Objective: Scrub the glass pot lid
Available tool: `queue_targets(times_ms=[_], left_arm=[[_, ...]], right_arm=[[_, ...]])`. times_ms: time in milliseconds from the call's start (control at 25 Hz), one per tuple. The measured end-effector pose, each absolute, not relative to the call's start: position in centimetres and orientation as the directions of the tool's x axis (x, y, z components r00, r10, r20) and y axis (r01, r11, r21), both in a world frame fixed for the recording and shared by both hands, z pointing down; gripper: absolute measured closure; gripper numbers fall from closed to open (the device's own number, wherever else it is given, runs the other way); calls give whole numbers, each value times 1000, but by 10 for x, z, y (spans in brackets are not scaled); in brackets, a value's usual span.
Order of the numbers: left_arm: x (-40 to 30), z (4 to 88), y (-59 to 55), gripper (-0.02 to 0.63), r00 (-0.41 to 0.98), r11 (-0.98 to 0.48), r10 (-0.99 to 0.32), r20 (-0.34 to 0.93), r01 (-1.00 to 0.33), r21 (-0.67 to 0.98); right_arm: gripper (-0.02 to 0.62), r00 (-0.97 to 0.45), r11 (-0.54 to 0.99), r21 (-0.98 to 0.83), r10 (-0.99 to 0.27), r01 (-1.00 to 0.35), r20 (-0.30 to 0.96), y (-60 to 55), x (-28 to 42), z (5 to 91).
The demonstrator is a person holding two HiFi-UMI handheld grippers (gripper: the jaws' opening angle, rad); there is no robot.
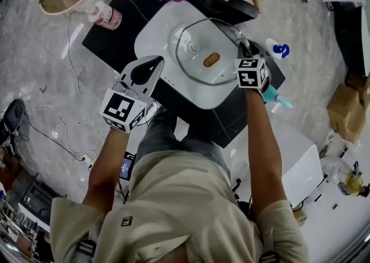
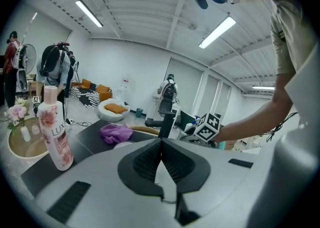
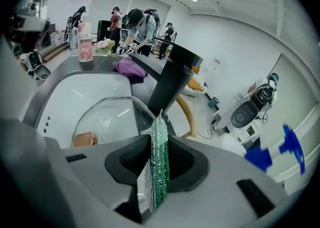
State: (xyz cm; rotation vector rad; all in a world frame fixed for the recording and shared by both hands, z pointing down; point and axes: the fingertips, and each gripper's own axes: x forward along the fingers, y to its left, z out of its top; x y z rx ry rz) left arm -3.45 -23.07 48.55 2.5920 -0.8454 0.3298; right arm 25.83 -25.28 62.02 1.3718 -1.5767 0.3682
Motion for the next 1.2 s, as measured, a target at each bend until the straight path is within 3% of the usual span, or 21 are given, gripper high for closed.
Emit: queue_targets(times_ms=[360, 760, 960, 1200], left_arm=[[-86, 508, -229, 592, 731, -662, -579, 362, -680, 315], [-117, 526, -239, 592, 702, -626, -616, 358, -712, 319], [-115, 534, -241, 592, 705, -632, -609, 364, -709, 315], [-99, 530, -239, 592, 724, -657, -587, 363, -688, 309]], right_arm=[[503, -33, 542, 359, -584, -760, 811, -317, 130, 641], [503, -170, 727, 143, -339, -672, 925, -251, 1, 720], [503, -162, 770, 123, -283, -626, 946, -191, -9, 752], [502, -136, 731, 93, -248, -676, 959, -140, 44, 755]])
